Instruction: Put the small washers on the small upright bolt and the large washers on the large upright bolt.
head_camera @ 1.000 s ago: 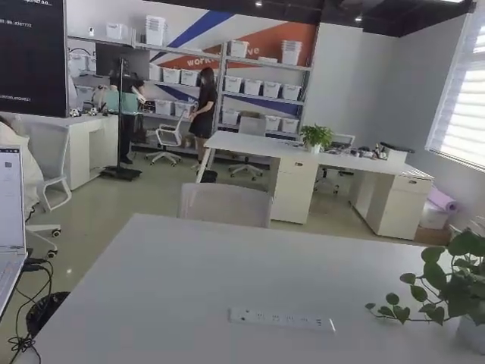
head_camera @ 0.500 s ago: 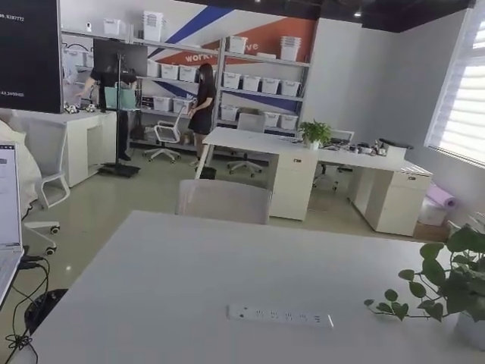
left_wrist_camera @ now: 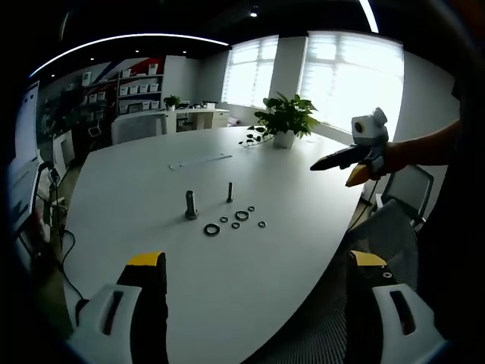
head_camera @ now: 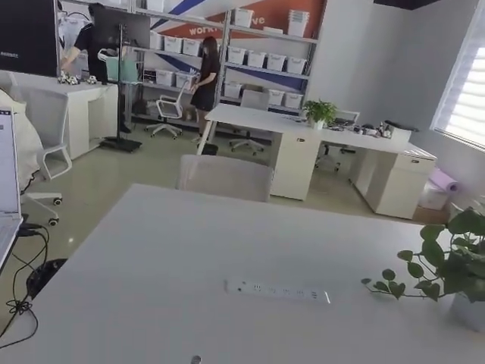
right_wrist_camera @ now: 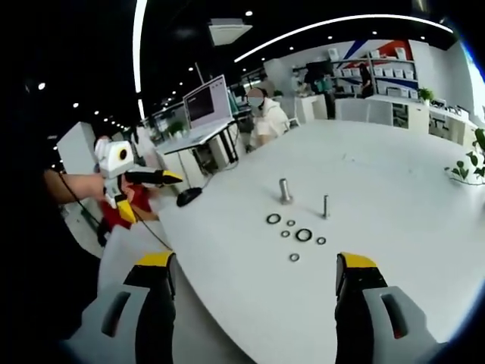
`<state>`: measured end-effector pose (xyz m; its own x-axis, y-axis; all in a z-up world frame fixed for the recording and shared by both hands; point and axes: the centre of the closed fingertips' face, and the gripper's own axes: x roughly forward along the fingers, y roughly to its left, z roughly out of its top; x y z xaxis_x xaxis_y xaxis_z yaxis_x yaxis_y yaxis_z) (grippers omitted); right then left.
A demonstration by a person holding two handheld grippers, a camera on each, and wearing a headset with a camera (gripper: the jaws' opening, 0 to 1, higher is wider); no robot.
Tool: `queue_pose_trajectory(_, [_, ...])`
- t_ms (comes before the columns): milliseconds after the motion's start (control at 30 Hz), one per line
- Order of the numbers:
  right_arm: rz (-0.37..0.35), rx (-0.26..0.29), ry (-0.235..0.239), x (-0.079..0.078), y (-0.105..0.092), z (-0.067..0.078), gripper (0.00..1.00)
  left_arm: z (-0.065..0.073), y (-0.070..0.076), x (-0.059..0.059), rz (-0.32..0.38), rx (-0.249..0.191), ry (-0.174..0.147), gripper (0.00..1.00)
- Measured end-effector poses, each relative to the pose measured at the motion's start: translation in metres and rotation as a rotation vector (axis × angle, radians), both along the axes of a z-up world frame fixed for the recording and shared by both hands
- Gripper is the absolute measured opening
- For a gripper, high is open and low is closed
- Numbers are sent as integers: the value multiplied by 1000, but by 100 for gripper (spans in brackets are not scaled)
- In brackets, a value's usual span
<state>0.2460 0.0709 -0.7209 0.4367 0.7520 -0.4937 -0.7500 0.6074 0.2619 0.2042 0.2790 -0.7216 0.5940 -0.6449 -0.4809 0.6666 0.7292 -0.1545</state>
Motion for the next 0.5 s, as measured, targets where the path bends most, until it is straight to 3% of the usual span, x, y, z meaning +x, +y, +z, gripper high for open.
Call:
queue_pose_trajectory(67, [-2,8,22,2,2,-1,88,1,2,4,41,-18,22,99])
queue_pose_trajectory(133, [4,4,8,4,4,1,88,9,-1,7,61,-82,15,99])
queue_pose_trajectory(233, [24,1,4,5,10,4,88,13,1,9,82,-97,3,97])
queue_pose_trajectory(300, [32,21,-14,9,14,8,89,16,-1,11,109,-138,21,97])
queue_pose_trajectory(367, [48,15,1,12,17,6,87,17,-3,10,101,-133,14,97])
queue_pose_trajectory(500, [80,-21,10,22,24,0,86,5,-6,7,67,-74,24,95])
